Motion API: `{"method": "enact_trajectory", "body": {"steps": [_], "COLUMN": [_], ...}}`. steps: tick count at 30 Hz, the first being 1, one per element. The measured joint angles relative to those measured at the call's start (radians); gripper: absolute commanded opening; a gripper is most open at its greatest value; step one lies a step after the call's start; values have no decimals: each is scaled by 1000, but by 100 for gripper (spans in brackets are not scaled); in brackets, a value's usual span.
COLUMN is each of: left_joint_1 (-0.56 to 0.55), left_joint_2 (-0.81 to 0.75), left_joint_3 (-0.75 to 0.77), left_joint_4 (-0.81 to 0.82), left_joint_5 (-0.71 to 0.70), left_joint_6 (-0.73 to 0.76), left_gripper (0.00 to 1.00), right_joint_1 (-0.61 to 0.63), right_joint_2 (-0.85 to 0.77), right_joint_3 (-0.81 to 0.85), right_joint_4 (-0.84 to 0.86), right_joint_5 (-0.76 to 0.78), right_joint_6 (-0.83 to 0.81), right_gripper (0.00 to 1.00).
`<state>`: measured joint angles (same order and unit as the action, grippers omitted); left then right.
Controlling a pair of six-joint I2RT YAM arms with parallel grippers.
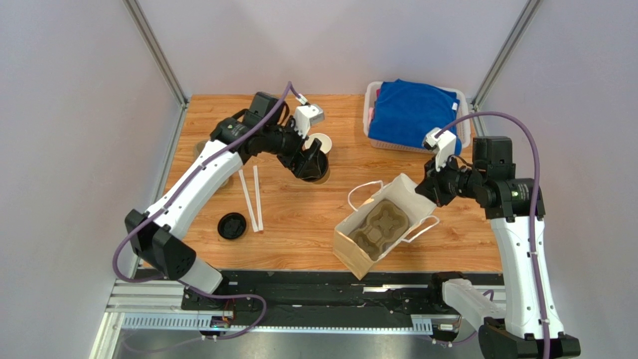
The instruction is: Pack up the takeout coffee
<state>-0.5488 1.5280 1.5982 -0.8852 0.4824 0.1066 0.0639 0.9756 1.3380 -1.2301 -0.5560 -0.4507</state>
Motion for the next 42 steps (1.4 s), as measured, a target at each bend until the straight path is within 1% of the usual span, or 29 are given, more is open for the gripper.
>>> {"method": "enact_trajectory", "body": {"steps": [3,6,9,12,15,19,23,27,30,33,37,42], "left_joint_1": [-1,-10,-49,-132,-255,-421,-542,-603,-625,-634,-639,-641], "left_joint_2": [-55,-103,-126,-116,-85,-24,64,164,211,236,240,238], "left_joint_3": [63,160,299,465,617,726,733,694,655,646,616,523], "left_joint_4": [-23,-31,-42,-67,-104,-167,-239,-297,-325,-336,-336,-328], "left_joint_5": [41,76,96,104,94,70,16,-27,-69,-111,-161,-205], "left_joint_6": [7,15,28,62,115,188,244,275,292,307,327,349], "left_gripper": [49,49,49,49,49,49,48,48,48,48,48,47], "right_joint_1": [0,0,1,7,13,24,37,47,58,74,97,104], "right_joint_2": [-31,-35,-18,5,19,26,29,35,42,45,44,42], "right_joint_3": [-10,-18,-19,-19,-19,-19,-18,-11,-3,-2,-2,-2], "right_joint_4": [4,8,22,34,44,48,55,58,62,66,69,69], "right_joint_5": [-6,-6,-7,-6,-6,-3,-2,1,3,4,6,7], "right_joint_6": [22,51,79,101,115,126,136,145,156,169,187,228], "right_gripper": [0,0,0,0,0,0,0,0,0,0,0,0]}}
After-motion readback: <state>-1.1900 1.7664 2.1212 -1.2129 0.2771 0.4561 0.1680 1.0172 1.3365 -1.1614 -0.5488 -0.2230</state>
